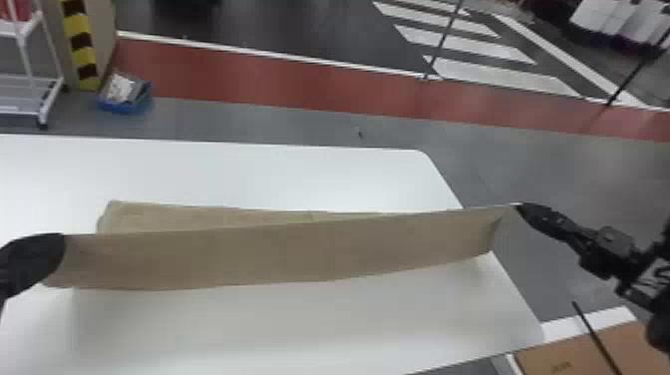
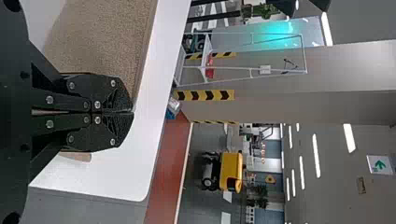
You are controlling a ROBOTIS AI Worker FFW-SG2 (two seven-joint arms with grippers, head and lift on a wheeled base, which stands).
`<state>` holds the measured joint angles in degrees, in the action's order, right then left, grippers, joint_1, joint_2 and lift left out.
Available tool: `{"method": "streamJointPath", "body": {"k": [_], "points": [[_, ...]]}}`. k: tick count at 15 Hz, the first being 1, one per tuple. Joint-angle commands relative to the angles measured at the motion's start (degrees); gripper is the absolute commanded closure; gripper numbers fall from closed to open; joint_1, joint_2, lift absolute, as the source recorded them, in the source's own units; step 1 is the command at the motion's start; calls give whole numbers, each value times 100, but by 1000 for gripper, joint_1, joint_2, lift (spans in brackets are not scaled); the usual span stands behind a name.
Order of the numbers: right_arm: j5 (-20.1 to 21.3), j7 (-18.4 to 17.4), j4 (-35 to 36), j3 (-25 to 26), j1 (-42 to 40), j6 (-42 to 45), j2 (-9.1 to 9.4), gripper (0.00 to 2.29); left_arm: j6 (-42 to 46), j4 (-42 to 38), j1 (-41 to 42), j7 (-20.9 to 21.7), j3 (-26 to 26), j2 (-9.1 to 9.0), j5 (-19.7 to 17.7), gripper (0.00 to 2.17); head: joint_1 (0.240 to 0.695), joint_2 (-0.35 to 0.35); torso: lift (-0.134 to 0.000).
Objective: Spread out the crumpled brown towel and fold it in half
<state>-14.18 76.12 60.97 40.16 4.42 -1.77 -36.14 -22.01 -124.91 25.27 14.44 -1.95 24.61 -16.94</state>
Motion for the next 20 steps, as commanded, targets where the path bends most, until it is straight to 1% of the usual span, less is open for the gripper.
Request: {"method": "streamJointPath", "body": {"k": [1,4,6,7,8,10,13,17,18,19,20], "points": [[284,-88,-446,-167,542,76,2,1474,-81,415,-681,-108,344,43,138,2064,695,-350,-120],[477,-413,-789,-298,885,181,-16,1474,-81,1250,-1692,-117,924,26,226,2064,695,-350,-120],[600,-589,-947,-334,1043,199,-24,1474,-46,1848,-2272,-117,1302,-27,270,2064,695,-350,-120],[653,-651,-1114,-448,1192,287,-24,1474,-10,2173,-2544,-126,1504,-62,270,2064,695,-350,-120],[776,-677,-1246,-483,1324,339,-24,1474,60,2428,-2773,-126,1671,-124,305,2064,695,-350,-120],[838,-888,-1272,-641,1342,357,2,1474,183,2780,-3089,-126,1908,-168,331,2064,692,-350,-120],[891,-1266,-1624,-870,1491,585,2,1474,394,3210,-3406,-126,2067,-203,349,2064,683,-350,-120],[926,-1617,-1835,-1037,1632,708,28,1463,745,3658,-3573,-126,2111,-255,358,2064,681,-350,-120],[934,-1705,-1835,-1098,1641,708,46,1376,763,3711,-3608,-126,2137,-282,402,2061,680,-350,-120],[934,-1723,-1826,-1098,1641,814,107,1055,781,3729,-3608,-170,2154,-299,437,1993,679,-350,-120],[934,-1732,-1817,-1107,1641,814,125,741,781,3729,-3599,-302,2190,-299,437,1855,679,-350,-120]]}}
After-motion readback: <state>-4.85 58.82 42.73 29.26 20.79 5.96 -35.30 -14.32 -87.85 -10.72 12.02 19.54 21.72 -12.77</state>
